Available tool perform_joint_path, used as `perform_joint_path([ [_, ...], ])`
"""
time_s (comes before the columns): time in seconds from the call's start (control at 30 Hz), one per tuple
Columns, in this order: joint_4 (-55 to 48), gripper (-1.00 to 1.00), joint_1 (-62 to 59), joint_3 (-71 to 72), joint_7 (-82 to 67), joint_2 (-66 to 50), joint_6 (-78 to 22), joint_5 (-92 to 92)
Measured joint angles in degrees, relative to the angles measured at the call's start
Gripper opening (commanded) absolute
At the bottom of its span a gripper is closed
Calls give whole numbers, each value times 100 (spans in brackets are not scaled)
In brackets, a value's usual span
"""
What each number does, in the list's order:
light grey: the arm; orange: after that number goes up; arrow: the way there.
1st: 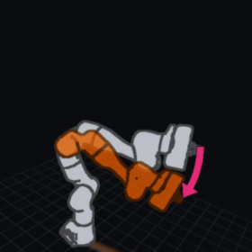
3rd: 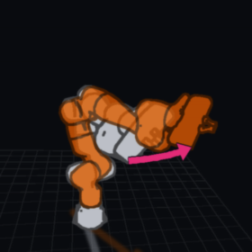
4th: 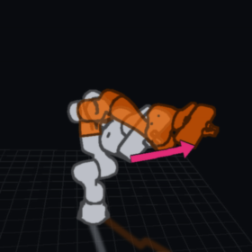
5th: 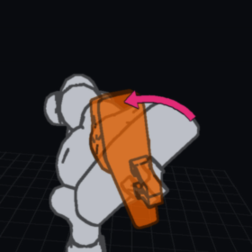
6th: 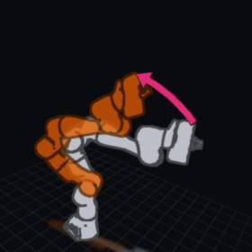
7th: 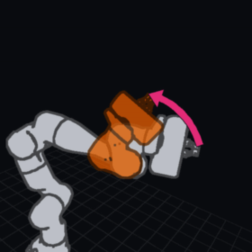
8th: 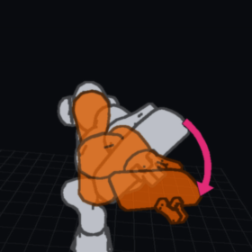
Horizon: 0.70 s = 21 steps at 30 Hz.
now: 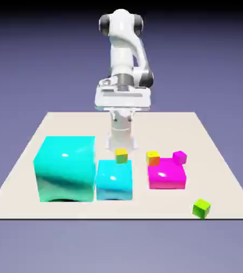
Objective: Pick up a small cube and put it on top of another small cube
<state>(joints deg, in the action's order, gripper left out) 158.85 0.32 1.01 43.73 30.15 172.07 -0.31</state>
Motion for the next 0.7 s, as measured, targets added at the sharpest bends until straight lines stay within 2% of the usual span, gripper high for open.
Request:
perform_joint_path([
  [0.7, -3739, 0, -636, 1755, 2221, -4361, -3369, -534],
])
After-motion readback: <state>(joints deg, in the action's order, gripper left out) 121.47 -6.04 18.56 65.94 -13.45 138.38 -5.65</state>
